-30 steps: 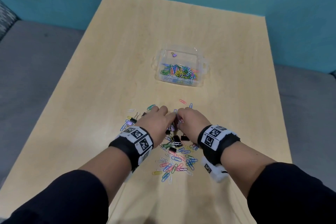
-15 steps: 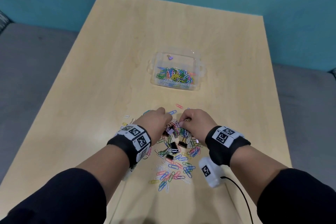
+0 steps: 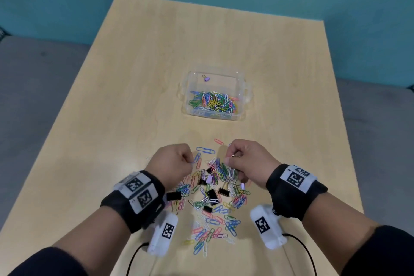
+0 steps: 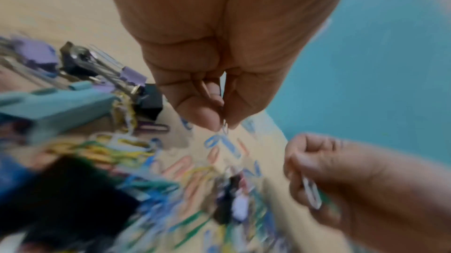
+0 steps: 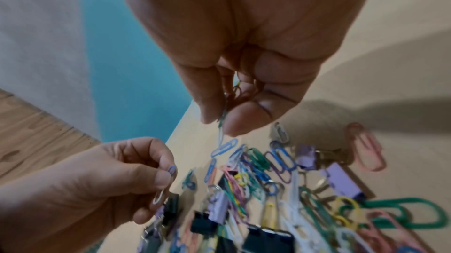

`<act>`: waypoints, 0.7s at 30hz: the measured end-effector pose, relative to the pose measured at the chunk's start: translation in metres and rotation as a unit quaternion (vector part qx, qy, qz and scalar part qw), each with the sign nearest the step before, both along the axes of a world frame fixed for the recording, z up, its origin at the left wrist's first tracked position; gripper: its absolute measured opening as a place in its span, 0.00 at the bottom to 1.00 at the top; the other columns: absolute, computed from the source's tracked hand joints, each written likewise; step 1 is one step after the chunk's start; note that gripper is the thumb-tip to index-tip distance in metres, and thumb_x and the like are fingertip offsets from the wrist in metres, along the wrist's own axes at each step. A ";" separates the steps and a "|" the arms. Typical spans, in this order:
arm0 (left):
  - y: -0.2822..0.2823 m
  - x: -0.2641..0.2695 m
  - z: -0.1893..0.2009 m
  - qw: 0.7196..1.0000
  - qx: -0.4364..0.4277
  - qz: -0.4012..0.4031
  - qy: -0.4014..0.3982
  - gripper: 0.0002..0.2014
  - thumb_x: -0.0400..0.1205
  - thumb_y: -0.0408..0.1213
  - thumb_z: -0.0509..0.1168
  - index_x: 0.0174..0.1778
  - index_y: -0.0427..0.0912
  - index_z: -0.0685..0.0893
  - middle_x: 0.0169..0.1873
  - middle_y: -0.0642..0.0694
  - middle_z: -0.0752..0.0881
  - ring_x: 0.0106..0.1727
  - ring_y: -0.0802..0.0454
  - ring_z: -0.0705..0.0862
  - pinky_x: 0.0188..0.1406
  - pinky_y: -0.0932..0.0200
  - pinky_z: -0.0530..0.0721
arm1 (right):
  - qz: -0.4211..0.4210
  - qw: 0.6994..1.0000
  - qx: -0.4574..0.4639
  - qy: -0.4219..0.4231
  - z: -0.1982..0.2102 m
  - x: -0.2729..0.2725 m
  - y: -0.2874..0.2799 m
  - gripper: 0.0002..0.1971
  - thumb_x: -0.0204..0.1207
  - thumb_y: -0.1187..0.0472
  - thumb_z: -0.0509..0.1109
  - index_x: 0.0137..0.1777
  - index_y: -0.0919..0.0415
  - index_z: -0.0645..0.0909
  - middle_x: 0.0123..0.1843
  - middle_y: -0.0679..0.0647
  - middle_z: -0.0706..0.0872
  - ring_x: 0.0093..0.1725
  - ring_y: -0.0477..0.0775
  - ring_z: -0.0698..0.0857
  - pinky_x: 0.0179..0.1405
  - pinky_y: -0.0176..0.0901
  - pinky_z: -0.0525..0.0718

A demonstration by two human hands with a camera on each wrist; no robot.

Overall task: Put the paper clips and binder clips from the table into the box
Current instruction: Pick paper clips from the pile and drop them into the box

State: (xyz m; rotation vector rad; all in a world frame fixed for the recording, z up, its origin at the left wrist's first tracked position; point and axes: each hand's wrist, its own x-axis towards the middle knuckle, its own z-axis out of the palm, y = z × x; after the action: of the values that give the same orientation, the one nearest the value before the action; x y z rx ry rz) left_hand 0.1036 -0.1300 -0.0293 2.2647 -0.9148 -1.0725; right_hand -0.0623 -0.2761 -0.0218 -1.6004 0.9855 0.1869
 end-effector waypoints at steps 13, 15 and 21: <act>-0.111 0.054 0.057 0.967 -0.154 0.159 0.128 0.07 0.73 0.19 0.68 0.35 0.35 0.81 0.25 0.40 0.80 0.21 0.50 0.79 0.28 0.57 0.87 | -0.122 0.986 -0.068 -0.086 0.046 0.094 -0.067 0.09 0.74 0.70 0.72 0.36 0.59 0.79 0.37 0.63 0.82 0.32 0.61 0.85 0.42 0.65 0.89; -0.115 0.056 0.057 0.965 -0.155 0.166 0.131 0.07 0.74 0.21 0.68 0.43 0.35 0.83 0.30 0.41 0.81 0.27 0.47 0.81 0.38 0.52 0.89 | -0.093 0.990 -0.076 -0.076 0.049 0.102 -0.073 0.03 0.75 0.63 0.72 0.42 0.56 0.81 0.41 0.59 0.84 0.36 0.61 0.88 0.46 0.63 0.89; -0.052 0.061 0.041 0.994 -0.054 0.035 -0.092 0.14 0.75 0.28 0.64 0.54 0.46 0.85 0.49 0.47 0.84 0.46 0.46 0.84 0.52 0.54 0.82 | 0.121 0.948 -0.291 0.045 0.045 0.057 -0.061 0.11 0.77 0.64 0.60 0.54 0.57 0.82 0.51 0.57 0.87 0.48 0.62 0.86 0.50 0.53 0.84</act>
State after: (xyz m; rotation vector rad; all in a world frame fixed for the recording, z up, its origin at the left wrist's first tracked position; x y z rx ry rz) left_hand 0.1643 -0.1824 0.0117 2.3146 -0.9336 -0.7735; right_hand -0.0056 -0.3372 0.0234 -2.2744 0.9620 0.1431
